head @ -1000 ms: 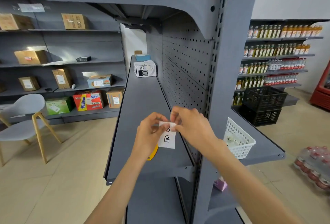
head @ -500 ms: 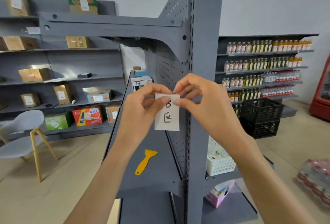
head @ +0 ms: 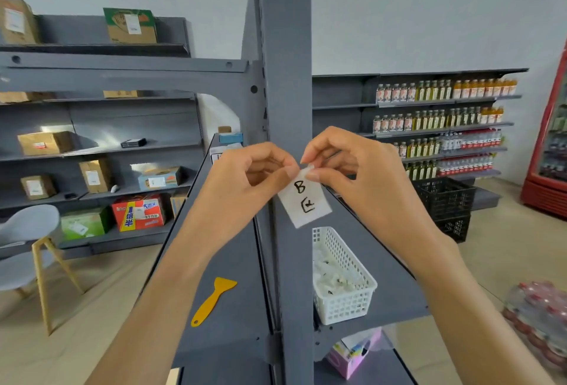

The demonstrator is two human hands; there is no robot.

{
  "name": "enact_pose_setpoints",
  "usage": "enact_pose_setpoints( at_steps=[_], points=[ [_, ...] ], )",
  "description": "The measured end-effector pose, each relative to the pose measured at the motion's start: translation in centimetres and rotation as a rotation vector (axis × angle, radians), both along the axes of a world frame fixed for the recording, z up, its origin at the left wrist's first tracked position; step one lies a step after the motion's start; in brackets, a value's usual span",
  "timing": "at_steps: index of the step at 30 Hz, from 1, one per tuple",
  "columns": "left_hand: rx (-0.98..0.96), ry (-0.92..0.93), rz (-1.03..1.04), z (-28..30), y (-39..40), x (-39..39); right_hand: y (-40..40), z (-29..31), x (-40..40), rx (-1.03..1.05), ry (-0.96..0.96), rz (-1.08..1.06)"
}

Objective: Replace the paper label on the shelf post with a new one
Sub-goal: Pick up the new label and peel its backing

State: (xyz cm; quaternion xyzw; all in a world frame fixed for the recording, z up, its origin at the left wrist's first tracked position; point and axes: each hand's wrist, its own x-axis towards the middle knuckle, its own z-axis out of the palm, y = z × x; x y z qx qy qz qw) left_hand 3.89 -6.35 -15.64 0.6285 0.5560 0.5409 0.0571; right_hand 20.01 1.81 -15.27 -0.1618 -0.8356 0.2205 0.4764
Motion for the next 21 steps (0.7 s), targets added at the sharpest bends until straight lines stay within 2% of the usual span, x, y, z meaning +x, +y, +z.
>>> enact_pose_setpoints(
  at_steps=[5, 9, 21],
  points=[
    [-0.17, 0.134, -0.032, 1.5, 1.4, 0.7, 2.0, 0.8, 1.5, 0.025, -0.072, 0.029],
    [-0.233, 0.145, -0.071, 1.8, 2.2, 1.2, 3.4, 0.8, 2.1, 0.015, -0.106, 0.069],
    [-0.246, 0.13, -0.056, 0.6, 4.8, 2.6, 6.8, 0.1, 3.3, 0.019, -0.139, 0.15]
  ],
)
